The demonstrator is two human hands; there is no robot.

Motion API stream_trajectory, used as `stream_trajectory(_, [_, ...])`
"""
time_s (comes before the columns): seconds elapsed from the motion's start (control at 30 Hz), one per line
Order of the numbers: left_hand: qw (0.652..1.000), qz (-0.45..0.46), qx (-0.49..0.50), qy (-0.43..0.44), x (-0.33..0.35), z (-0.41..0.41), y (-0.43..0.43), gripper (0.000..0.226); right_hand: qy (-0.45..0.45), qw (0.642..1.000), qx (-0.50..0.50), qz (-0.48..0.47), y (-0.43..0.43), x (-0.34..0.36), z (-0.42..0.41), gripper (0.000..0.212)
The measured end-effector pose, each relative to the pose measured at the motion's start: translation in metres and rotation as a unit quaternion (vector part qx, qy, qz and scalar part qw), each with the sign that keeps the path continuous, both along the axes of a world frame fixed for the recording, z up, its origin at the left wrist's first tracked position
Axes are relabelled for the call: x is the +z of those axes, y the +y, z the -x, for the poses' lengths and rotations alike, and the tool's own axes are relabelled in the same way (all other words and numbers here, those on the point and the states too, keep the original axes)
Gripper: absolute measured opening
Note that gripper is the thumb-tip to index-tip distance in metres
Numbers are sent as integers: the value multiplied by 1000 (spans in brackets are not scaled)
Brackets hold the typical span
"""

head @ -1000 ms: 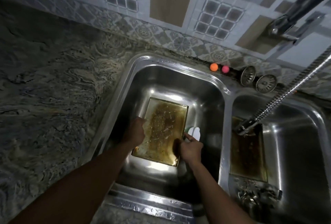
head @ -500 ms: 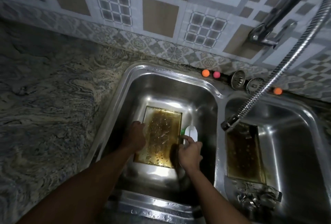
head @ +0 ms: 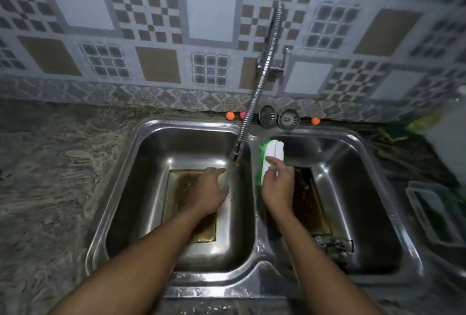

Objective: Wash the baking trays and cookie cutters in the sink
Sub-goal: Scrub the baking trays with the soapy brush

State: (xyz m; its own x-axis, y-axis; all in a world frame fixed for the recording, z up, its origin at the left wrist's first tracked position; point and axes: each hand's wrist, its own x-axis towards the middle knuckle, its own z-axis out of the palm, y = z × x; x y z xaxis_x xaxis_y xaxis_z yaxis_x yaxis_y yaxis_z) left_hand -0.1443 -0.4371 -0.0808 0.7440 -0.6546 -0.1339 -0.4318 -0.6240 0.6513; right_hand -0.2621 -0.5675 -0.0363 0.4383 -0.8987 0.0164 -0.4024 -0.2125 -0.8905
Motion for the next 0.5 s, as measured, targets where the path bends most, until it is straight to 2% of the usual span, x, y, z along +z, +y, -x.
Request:
stream_trajectory(0.2, [998, 16, -65, -11, 27, 61, -66, 47, -17, 998, -39, 41, -61, 19, 80, 31])
stream_trajectory(0.3, [997, -5, -81, -12, 32, 94, -104, 45, -6, 997, -51, 62, -101, 24, 127, 32])
stream_trajectory(0.4, [997, -32, -75, -9, 28, 129, -136, 47, -18, 993, -48, 106, -142, 30, 178, 35])
stream_trajectory(0.5, [997, -64, -51, -3, 14, 159, -160, 51, 0, 993, -58, 103, -188, 34, 225, 40])
